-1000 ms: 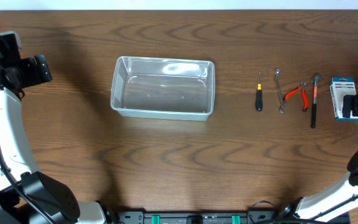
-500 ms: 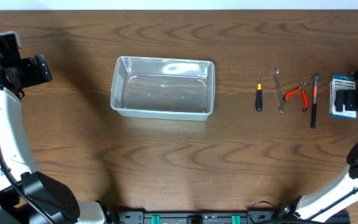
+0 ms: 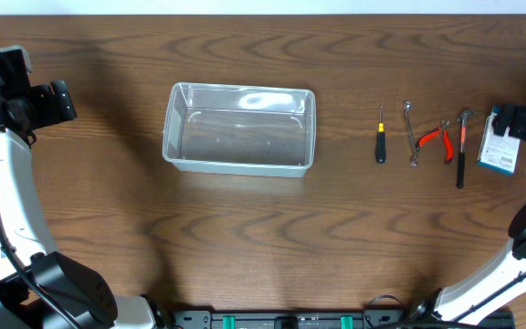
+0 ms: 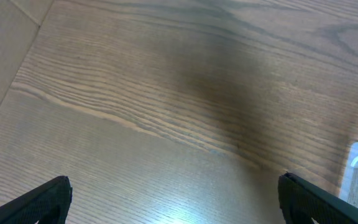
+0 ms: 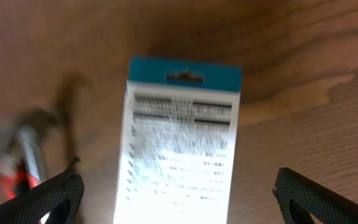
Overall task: Pack container
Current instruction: 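Lower the right gripper onto the white boxed package and grasp it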
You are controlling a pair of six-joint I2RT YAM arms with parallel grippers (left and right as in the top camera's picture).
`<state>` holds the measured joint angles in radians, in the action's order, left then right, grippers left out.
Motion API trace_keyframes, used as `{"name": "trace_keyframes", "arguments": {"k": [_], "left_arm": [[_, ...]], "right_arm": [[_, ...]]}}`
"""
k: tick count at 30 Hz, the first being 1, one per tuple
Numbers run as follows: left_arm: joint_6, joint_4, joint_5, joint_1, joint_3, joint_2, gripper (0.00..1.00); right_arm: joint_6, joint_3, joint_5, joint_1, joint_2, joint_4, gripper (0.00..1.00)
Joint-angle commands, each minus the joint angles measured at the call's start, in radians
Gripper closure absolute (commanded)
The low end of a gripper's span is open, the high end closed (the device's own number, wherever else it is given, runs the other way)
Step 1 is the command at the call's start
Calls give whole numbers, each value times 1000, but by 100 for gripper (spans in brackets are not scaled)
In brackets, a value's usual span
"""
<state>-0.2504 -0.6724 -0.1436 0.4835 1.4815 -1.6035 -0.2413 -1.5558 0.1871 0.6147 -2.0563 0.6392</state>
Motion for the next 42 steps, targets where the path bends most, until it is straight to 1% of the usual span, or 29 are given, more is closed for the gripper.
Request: {"name": "trace_keyframes", "arguments": {"k": [1, 5, 11, 14, 18, 23, 29, 34, 37, 42], "left_arm": [[6, 0, -5, 3, 6, -7, 2], [6, 0, -5, 3, 6, -7, 2], [6, 0, -5, 3, 6, -7, 2], [6, 0, -5, 3, 6, -7, 2], [6, 0, -5, 3, 6, -7, 2], [6, 0, -5, 3, 6, -7, 2], [6, 0, -5, 3, 6, -7, 2], [6, 0, -5, 3, 6, -7, 2], [6, 0, -5, 3, 6, -7, 2], [6, 0, -5, 3, 6, -7, 2]], "right_arm": [[178, -18, 45, -12, -3, 8, 1], [221, 0, 13, -31, -5, 9, 1], [315, 14, -189, -45, -9, 29, 1], [314, 14, -222, -36, -10, 43, 1], [305, 14, -213, -12, -27, 67, 1], [240, 14, -119, -8, -95, 89, 1], [223, 14, -115, -27, -150, 98, 1], [220, 4, -111, -25, -129, 93, 1], [187, -1, -80, -25, -88, 78, 1], [180, -1, -58, -25, -6, 47, 1]]}}
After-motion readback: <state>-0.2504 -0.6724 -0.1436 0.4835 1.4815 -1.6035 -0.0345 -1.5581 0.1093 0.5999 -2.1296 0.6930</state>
